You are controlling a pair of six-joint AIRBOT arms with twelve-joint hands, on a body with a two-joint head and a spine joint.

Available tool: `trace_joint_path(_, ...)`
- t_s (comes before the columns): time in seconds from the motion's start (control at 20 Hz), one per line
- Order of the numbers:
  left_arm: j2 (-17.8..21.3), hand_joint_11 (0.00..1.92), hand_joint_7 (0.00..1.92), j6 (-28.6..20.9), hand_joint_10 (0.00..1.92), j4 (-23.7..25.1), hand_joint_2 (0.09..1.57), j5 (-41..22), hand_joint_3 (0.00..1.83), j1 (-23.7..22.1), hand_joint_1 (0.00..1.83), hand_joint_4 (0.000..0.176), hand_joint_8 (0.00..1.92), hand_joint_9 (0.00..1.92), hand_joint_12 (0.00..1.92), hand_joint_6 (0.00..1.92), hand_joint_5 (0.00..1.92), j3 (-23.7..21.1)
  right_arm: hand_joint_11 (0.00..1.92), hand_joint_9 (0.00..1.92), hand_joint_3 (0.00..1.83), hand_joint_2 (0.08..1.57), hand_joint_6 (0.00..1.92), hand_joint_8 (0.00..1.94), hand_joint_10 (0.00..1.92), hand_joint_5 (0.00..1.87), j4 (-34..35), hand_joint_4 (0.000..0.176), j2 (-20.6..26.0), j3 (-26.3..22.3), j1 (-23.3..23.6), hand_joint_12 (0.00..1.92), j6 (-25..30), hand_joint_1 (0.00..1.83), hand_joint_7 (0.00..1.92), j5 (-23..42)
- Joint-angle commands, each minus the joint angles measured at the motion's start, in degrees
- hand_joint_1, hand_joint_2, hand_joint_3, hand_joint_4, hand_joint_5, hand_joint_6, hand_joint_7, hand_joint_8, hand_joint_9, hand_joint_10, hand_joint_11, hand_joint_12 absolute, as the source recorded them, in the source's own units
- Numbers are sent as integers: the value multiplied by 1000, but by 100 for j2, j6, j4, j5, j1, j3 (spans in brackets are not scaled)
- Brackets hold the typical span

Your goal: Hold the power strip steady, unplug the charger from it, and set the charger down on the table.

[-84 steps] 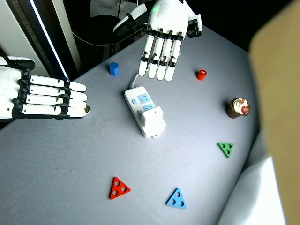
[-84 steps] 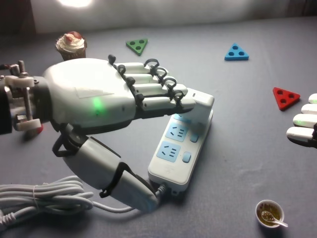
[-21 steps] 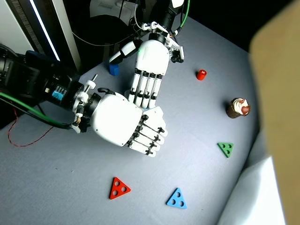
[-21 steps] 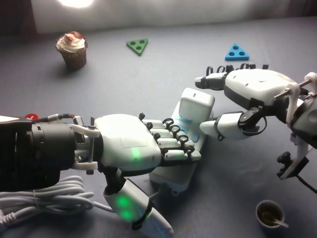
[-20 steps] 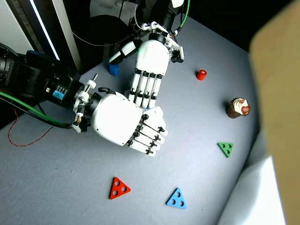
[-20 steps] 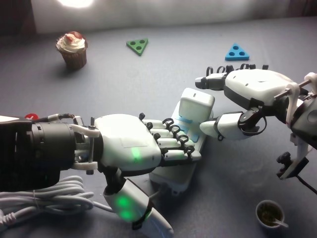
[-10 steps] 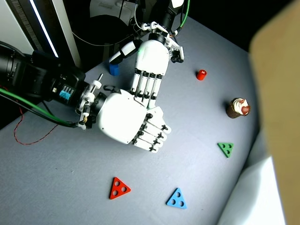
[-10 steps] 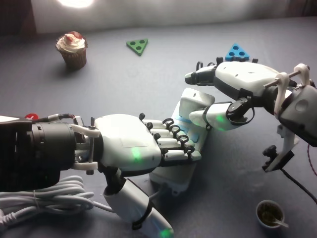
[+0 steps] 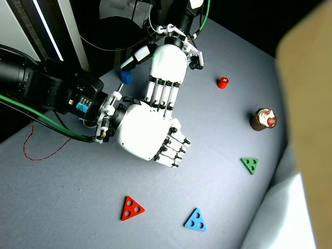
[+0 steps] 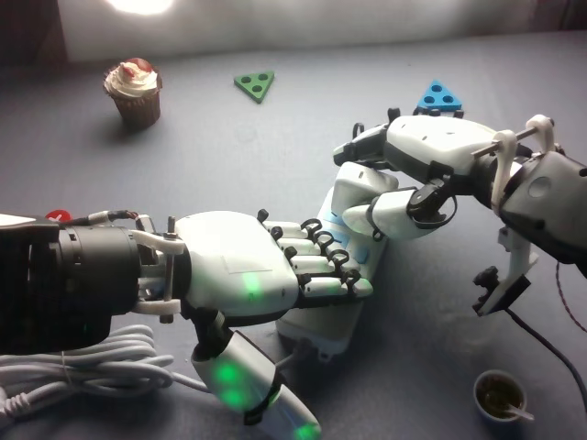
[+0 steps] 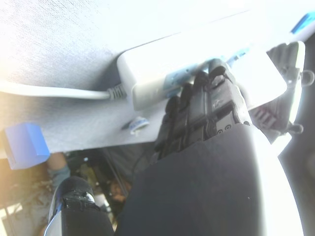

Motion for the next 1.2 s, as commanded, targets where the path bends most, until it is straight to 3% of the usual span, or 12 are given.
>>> trace_joint_path(0.0,-58,44,0,-17,2,-48,850,-258,0,-6,0,0,0,18,79,0,0,-15,408,548,0,1134,7,4,5,513,-196,0,46,40,84,449,25,895,558,355)
trace_joint_path(0.7,-58,40,8,-17,2,-23,854,-243,2,-8,0,0,2,19,72,0,0,-7,442,610,4,1158,5,5,7,595,-197,0,-4,62,89,513,-36,962,625,349)
trace_joint_path(0.8,-58,39,9,-17,2,-18,851,-243,0,-8,0,0,2,21,71,0,0,-7,674,888,0,1095,11,12,20,822,-197,0,-4,39,87,571,-45,1106,875,349)
trace_joint_path(0.85,-58,43,10,-17,3,-17,850,-242,0,-8,0,0,2,23,72,0,0,-6,794,1018,0,1105,646,2,3,1021,-197,0,-4,22,85,556,-61,1163,1002,350)
trace_joint_path(0.9,-58,50,15,-17,5,-16,841,-242,0,-8,0,0,4,28,74,0,1,-3,904,1178,0,1063,807,410,15,1045,-197,0,-4,11,85,595,-97,1235,1206,351)
trace_joint_path(0.95,-57,48,19,-17,6,-15,841,-242,0,-9,0,0,5,31,73,1,3,-2,938,1097,0,1046,822,436,763,1032,-197,0,-4,6,85,630,-125,1362,1239,351)
trace_joint_path(1.0,-55,53,16,-17,5,-15,847,-242,0,-10,0,0,4,30,75,0,1,-1,962,1108,0,1036,802,442,883,1045,-198,0,-3,4,85,667,-166,1383,1254,352)
trace_joint_path(1.05,-52,59,22,-17,7,-15,848,-241,0,-11,0,0,5,36,77,2,5,-1,953,1132,0,1052,860,552,434,1029,-223,0,-3,-2,86,674,-196,1279,1238,355)
trace_joint_path(1.1,-52,55,19,-17,4,-15,853,-239,2,-14,0,0,4,32,75,2,6,-1,951,1203,1,1057,879,601,197,1025,-302,0,-2,-13,86,693,-196,1256,1220,365)
trace_joint_path(1.15,-52,52,15,-17,2,-14,856,-234,3,-18,0,0,1,26,73,1,5,-1,940,1240,0,1062,902,613,84,1012,-385,0,-1,-32,86,704,-198,1251,1216,385)
